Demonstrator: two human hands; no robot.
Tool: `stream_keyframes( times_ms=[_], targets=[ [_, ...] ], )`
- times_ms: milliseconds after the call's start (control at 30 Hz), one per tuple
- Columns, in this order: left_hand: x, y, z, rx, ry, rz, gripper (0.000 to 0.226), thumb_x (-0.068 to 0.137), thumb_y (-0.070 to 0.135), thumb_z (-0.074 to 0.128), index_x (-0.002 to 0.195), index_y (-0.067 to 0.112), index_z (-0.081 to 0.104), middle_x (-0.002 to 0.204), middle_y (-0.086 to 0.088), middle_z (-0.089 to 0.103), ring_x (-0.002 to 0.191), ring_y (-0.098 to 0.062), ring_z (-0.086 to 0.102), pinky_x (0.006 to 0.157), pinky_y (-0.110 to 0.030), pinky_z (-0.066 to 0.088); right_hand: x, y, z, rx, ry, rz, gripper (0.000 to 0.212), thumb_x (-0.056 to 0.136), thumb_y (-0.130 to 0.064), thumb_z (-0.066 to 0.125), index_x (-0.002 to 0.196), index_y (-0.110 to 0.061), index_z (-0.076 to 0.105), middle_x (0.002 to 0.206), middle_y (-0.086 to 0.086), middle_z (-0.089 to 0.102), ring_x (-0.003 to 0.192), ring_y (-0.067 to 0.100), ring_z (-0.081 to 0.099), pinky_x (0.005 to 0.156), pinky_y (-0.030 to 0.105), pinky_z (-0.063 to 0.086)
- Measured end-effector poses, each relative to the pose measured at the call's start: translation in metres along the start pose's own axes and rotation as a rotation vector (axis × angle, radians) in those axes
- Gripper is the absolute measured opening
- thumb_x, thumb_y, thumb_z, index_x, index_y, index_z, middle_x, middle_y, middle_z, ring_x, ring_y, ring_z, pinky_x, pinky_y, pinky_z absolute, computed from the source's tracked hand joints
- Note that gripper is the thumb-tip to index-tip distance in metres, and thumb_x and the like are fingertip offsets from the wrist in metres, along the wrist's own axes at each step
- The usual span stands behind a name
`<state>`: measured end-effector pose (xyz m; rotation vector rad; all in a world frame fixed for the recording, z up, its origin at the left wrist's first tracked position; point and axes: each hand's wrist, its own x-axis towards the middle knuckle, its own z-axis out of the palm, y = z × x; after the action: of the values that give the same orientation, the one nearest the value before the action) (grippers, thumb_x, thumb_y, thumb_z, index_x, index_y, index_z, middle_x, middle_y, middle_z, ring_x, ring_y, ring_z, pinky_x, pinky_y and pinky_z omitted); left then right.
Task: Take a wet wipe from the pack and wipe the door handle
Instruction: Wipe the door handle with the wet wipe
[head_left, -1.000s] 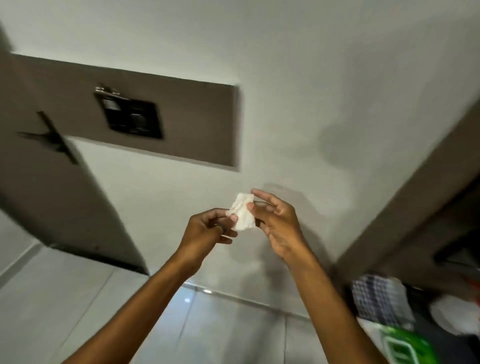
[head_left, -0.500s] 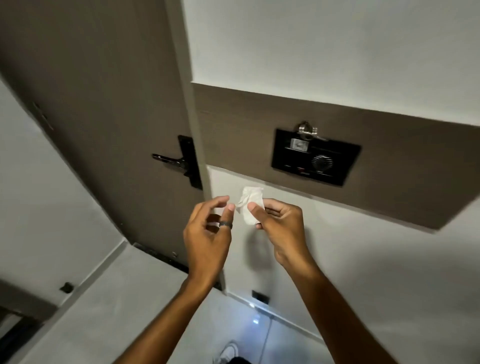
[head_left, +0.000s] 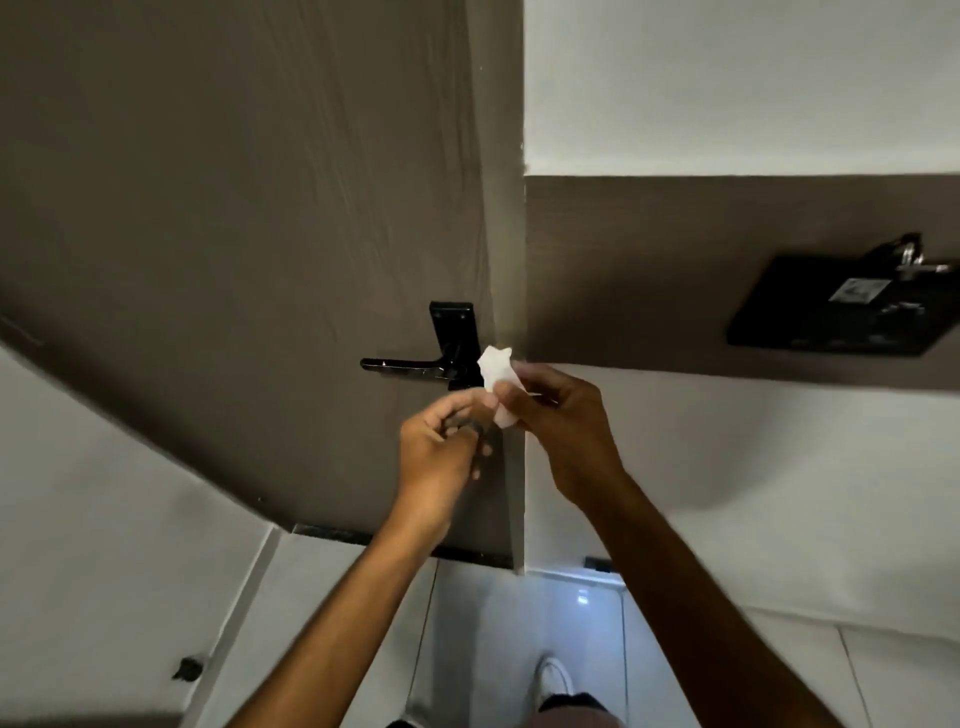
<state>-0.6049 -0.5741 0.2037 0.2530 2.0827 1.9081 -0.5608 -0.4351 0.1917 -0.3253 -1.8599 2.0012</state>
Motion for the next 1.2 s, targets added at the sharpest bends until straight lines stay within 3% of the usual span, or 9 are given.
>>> stream_keyframes(
  times_ms=[133,200,300,400,533,700,867,1000,1200],
  targets=[
    [0.038,-0.008,-0.047,0.118,-0.338,-0.027,0.015,0.105,0.026,0.061,0.11,0.025,0.075,0.085,0.007,0.077,0.061,-0.004,0.064,0.05,-0.016,0.05,0.007,0.012,0.022,0.078,-0.043,0.214,0.047,0.078,-0.037,0.075,0.123,-0.025,0.069,0.118,-0.003,0.075,0.109,0.017,0.072,0.091,0.034,0.062],
    [0.052,-0.012,-0.061,0.18,-0.408,0.022,0.012,0.104,0.028,0.062,0.109,0.031,0.073,0.085,0.014,0.077,0.064,-0.004,0.065,0.05,-0.016,0.05,0.008,0.016,0.027,0.022,0.011,0.154,0.03,0.081,-0.033,0.075,0.108,-0.021,0.076,0.105,-0.002,0.078,0.103,0.021,0.074,0.09,0.036,0.062],
    [0.081,-0.008,-0.096,0.287,-0.465,0.16,0.013,0.102,0.03,0.065,0.114,0.033,0.07,0.094,0.028,0.075,0.079,0.005,0.07,0.059,-0.013,0.054,0.002,0.027,0.064,0.035,0.3,0.056,0.014,0.087,-0.016,0.076,0.091,-0.029,0.08,0.089,-0.011,0.08,0.091,0.012,0.077,0.074,0.025,0.064],
    [0.123,0.005,-0.127,0.529,-0.346,0.702,0.018,0.098,0.018,0.07,0.116,0.017,0.075,0.11,0.008,0.073,0.1,-0.012,0.069,0.083,-0.025,0.055,-0.002,0.045,0.095,0.09,0.647,0.04,0.019,0.083,-0.006,0.08,0.084,-0.025,0.081,0.076,-0.01,0.081,0.076,0.009,0.077,0.062,0.019,0.06],
    [0.189,0.042,-0.15,0.844,-0.228,1.475,0.03,0.099,0.021,0.062,0.125,0.012,0.073,0.138,-0.013,0.066,0.138,-0.036,0.052,0.114,-0.05,0.037,0.006,0.073,0.134,-0.027,1.037,0.008,0.017,0.083,-0.011,0.082,0.099,-0.015,0.081,0.082,-0.014,0.078,0.085,0.009,0.077,0.079,0.024,0.062],
    [0.246,0.076,-0.15,1.263,-0.103,1.856,0.062,0.107,0.043,0.043,0.164,0.02,0.034,0.171,-0.015,0.027,0.157,-0.04,0.026,0.127,-0.057,0.017,0.032,0.079,0.165,-0.303,1.313,-0.18,0.021,0.087,-0.008,0.075,0.105,-0.017,0.08,0.094,-0.003,0.08,0.084,0.003,0.073,0.078,0.01,0.056],
    [0.268,0.072,-0.149,1.321,0.066,2.072,0.065,0.108,0.046,0.039,0.166,0.02,0.026,0.171,-0.011,0.028,0.156,-0.034,0.031,0.125,-0.054,0.018,0.061,0.082,0.183,-0.406,1.341,-0.241,0.024,0.089,-0.002,0.072,0.112,-0.008,0.077,0.1,0.009,0.078,0.088,0.015,0.072,0.077,0.006,0.053],
    [0.272,0.069,-0.148,1.316,0.103,2.109,0.067,0.108,0.048,0.035,0.167,0.02,0.021,0.172,-0.011,0.026,0.157,-0.034,0.028,0.126,-0.054,0.018,0.067,0.089,0.201,-0.467,1.337,-0.298,0.023,0.089,0.001,0.07,0.11,-0.006,0.077,0.098,0.009,0.076,0.082,0.003,0.065,0.074,0.0,0.048],
    [0.276,0.067,-0.147,1.255,0.038,2.108,0.066,0.109,0.047,0.033,0.168,0.02,0.019,0.173,-0.011,0.023,0.157,-0.035,0.027,0.127,-0.055,0.012,0.081,0.109,0.271,-0.784,1.074,-0.437,0.02,0.088,-0.008,0.064,0.102,-0.004,0.078,0.083,0.013,0.069,0.071,0.024,0.063,0.061,0.03,0.056]
  ],
)
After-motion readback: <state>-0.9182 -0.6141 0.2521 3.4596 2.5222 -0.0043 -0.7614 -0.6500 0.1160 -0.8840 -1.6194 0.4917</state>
